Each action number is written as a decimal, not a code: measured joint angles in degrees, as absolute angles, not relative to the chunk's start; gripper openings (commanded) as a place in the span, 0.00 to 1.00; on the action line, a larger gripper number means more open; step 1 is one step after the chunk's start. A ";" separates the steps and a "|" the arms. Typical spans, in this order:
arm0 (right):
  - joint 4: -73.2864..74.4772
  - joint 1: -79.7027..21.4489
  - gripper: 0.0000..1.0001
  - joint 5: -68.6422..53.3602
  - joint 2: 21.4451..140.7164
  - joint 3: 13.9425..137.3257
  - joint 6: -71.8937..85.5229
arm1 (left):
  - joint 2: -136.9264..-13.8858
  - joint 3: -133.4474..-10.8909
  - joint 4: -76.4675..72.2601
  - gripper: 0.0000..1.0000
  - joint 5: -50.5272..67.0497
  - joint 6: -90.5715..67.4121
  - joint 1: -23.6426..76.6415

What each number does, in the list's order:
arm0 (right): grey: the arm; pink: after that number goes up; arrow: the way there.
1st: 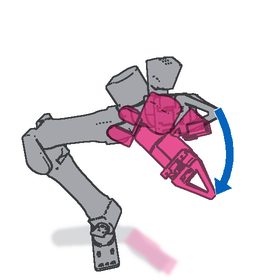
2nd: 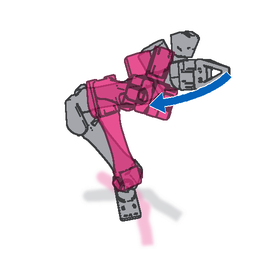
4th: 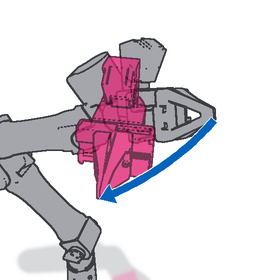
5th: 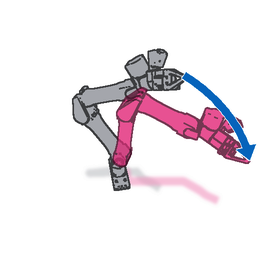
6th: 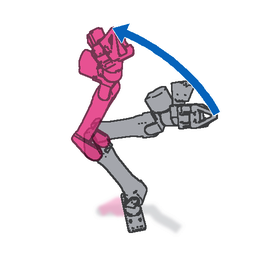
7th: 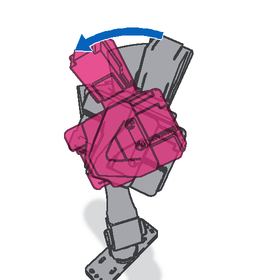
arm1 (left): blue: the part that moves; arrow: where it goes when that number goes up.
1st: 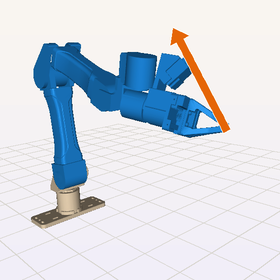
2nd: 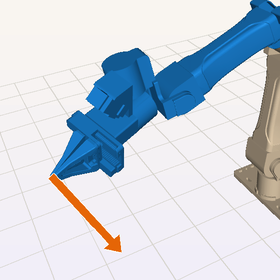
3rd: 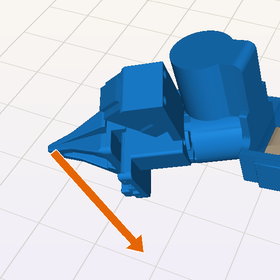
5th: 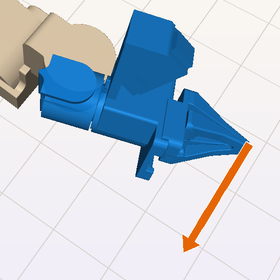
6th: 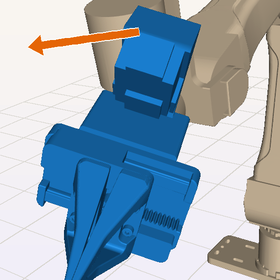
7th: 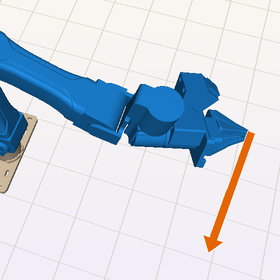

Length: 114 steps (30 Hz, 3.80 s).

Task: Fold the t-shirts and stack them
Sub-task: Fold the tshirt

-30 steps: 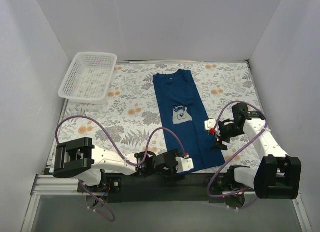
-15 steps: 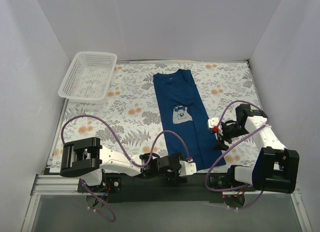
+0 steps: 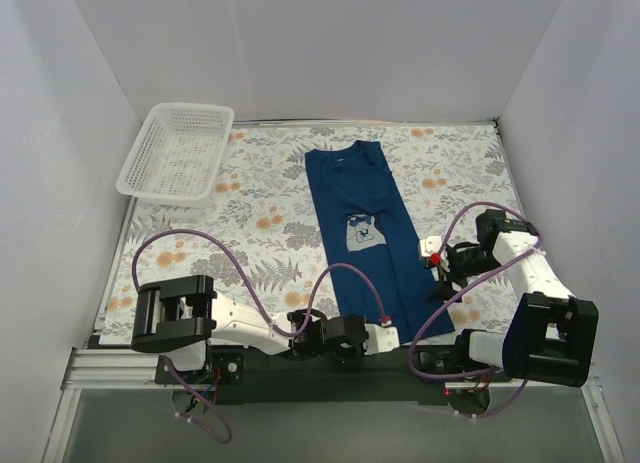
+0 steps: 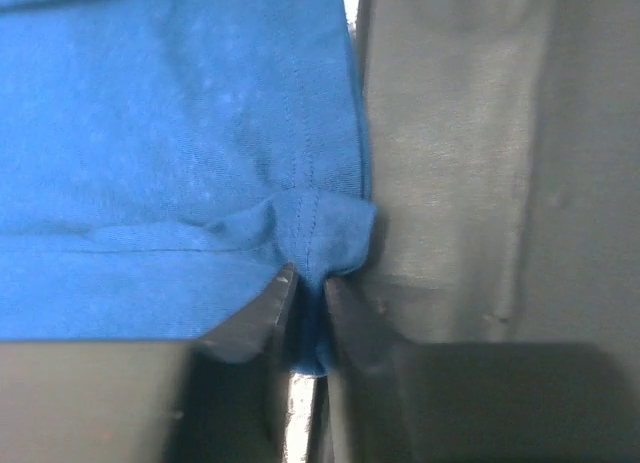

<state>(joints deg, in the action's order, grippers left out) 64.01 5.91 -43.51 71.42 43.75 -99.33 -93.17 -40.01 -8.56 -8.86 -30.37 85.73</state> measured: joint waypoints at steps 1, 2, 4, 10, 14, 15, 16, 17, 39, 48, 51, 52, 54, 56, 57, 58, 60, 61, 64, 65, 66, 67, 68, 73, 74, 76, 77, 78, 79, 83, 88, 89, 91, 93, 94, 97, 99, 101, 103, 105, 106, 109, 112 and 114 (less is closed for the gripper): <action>64.20 6.02 0.69 -43.31 71.42 43.72 -99.63 | -93.08 -39.92 -8.71 0.10 -8.73 -30.70 85.73; 64.40 6.07 0.69 -43.03 71.42 43.68 -100.07 | -92.95 -39.86 -8.82 0.07 -8.51 -30.85 85.89; 64.69 6.15 0.70 -42.39 71.42 43.31 -101.82 | -92.73 -39.70 -8.97 0.02 -8.43 -31.27 85.84; 67.72 6.26 0.70 -38.63 71.42 40.14 -109.16 | -90.89 -37.91 -9.26 0.00 -8.08 -33.17 84.77; 69.25 5.52 0.69 -35.79 70.30 37.23 -111.33 | -89.14 -36.25 -9.37 0.00 -7.44 -35.20 83.40; 69.45 4.99 0.68 -35.11 69.89 36.47 -111.55 | -88.73 -35.90 -9.39 0.00 -7.18 -35.70 83.05; 69.67 4.43 0.67 -34.46 69.56 35.88 -111.77 | -88.44 -35.64 -9.43 0.00 -6.87 -36.21 82.76; 69.84 3.99 0.66 -34.00 69.30 35.44 -111.98 | -88.33 -35.55 -9.43 0.00 -6.59 -36.69 82.48; 64.03 -7.92 0.39 -26.63 60.34 27.53 -112.18 | -88.64 -36.49 -11.11 0.00 -0.78 -42.48 79.22; 63.51 -9.82 0.01 -26.89 57.08 26.06 -107.35 | -89.27 -36.49 -12.21 0.00 1.69 -44.25 78.78; 62.98 -9.85 0.01 -27.31 57.06 26.24 -105.32 | -89.47 -36.49 -12.16 0.00 2.24 -44.66 78.50; 62.76 -9.89 0.01 -27.35 57.06 26.46 -104.73 | -89.47 -36.49 -12.21 0.00 2.37 -44.80 78.41; 61.73 -9.93 0.01 -27.33 57.58 27.09 -103.53 | -89.47 -36.49 -12.16 0.00 2.52 -44.86 78.22; 61.45 -9.93 0.01 -27.20 58.26 28.77 -103.28 | -89.43 -36.49 -12.12 0.00 2.66 -44.86 77.95; 61.65 -9.93 0.01 -27.35 58.72 30.22 -103.33 | -89.34 -36.49 -12.03 0.00 2.85 -44.86 77.76; 62.06 -9.93 0.01 -27.57 59.27 31.77 -103.48 | -89.19 -36.49 -12.01 0.00 3.07 -44.84 77.54; 63.70 -9.91 0.01 -28.71 60.62 35.38 -103.74 | -88.58 -36.49 -11.75 0.00 3.90 -44.84 76.86; 64.45 -9.85 0.01 -29.34 61.39 37.17 -103.81 | -87.99 -36.49 -11.40 0.00 4.36 -44.82 76.34; 66.32 -9.65 0.01 -31.48 63.99 41.45 -103.83 | -85.34 -36.64 -10.52 0.00 6.68 -44.75 73.84; 66.87 -9.50 0.01 -32.12 64.97 42.61 -103.79 | -84.36 -36.84 -10.28 0.00 7.51 -44.75 72.66; 67.64 -9.34 0.01 -32.77 66.04 43.81 -103.74 | -83.40 -37.26 -10.13 0.00 8.36 -44.73 71.50; 68.12 -9.23 0.01 -33.43 67.09 44.86 -103.70 | -82.61 -37.76 -10.04 0.00 9.52 -44.66 70.08; 68.58 -9.06 0.01 -33.98 68.18 45.89 -103.66 | -81.97 -38.35 -9.89 0.00 10.55 -44.56 68.82; 70.65 -8.58 0.01 -36.56 75.24 52.93 -101.36 | -81.36 -42.61 -8.67 0.00 16.45 -43.29 62.04; 70.85 -8.19 0.01 -36.99 77.08 55.02 -100.64 | -81.56 -43.53 -8.23 0.00 17.65 -42.87 60.69; 70.98 -7.20 0.01 -37.80 80.53 59.42 -99.26 | -82.24 -45.30 -7.62 0.00 19.55 -42.09 57.95; 70.89 -6.68 0.01 -38.26 82.43 61.76 -98.56 | -82.59 -45.80 -7.51 0.00 20.16 -41.69 56.88; 70.74 -6.22 0.01 -38.72 84.23 63.86 -97.76 | -83.00 -46.33 -7.27 0.00 20.84 -41.21 55.51; 70.61 -5.89 0.01 -38.96 86.19 66.00 -96.95 | -83.46 -46.81 -6.92 0.00 21.39 -40.75 54.08; 70.43 -5.26 0.01 -40.27 94.48 74.98 -93.19 | -85.67 -48.07 -5.80 0.00 22.98 -39.20 48.97; 70.08 -5.26 0.01 -41.74 104.55 84.95 -88.97 | -89.65 -51.20 -4.69 0.00 24.67 -37.45 42.74; 70.41 -5.26 0.01 -42.06 106.48 87.22 -88.16 | -90.67 -52.16 -4.71 0.00 25.02 -37.17 41.74; 70.13 -5.26 0.01 -42.61 109.56 90.98 -86.74 | -92.95 -54.04 -4.75 0.00 25.93 -36.71 39.77; 70.00 -5.39 0.01 -42.96 112.53 94.56 -85.41 | -95.37 -55.92 -4.67 0.00 26.55 -36.18 38.17; 69.87 -5.50 0.01 -43.05 113.75 95.83 -84.86 | -96.49 -56.75 -4.64 0.00 26.89 -36.01 37.52; 69.89 -5.80 0.01 -43.13 116.97 99.02 -83.02 | -99.50 -59.07 -4.25 0.00 27.83 -35.44 36.01; 70.08 -6.13 0.01 -43.16 119.33 101.71 -81.76 | -100.86 -59.90 -4.10 0.00 28.14 -35.20 35.16; 70.00 -6.31 0.01 -43.13 121.67 104.53 -80.25 | -102.00 -60.84 -3.84 0.00 28.38 -34.96 34.37; 69.93 -6.55 0.01 -43.05 123.74 107.09 -78.89 | -103.20 -62.04 -3.53 0.00 28.69 -34.87 33.52; 69.76 -6.96 0.01 -42.98 125.32 109.10 -77.49 | -104.29 -63.26 -3.25 0.00 28.91 -34.87 32.69; 69.65 -7.16 0.01 -42.87 125.99 109.93 -76.77 | -104.66 -63.81 -3.11 0.00 29.02 -34.87 32.32; 68.75 -7.55 0.01 -42.48 127.63 111.70 -74.67 | -105.25 -64.75 -3.03 0.00 29.19 -34.87 31.55; 67.53 -7.70 0.01 -41.91 128.31 112.09 -72.42 | -106.28 -65.67 -3.03 0.00 29.21 -34.87 31.20; 66.87 -7.79 0.01 -41.45 128.40 112.09 -71.26 | -107.39 -66.35 -3.05 0.00 29.23 -34.87 30.98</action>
<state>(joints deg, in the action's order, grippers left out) 66.87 -7.79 -41.45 128.40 112.09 -71.26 -107.39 -66.35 -3.05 29.23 -34.87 30.98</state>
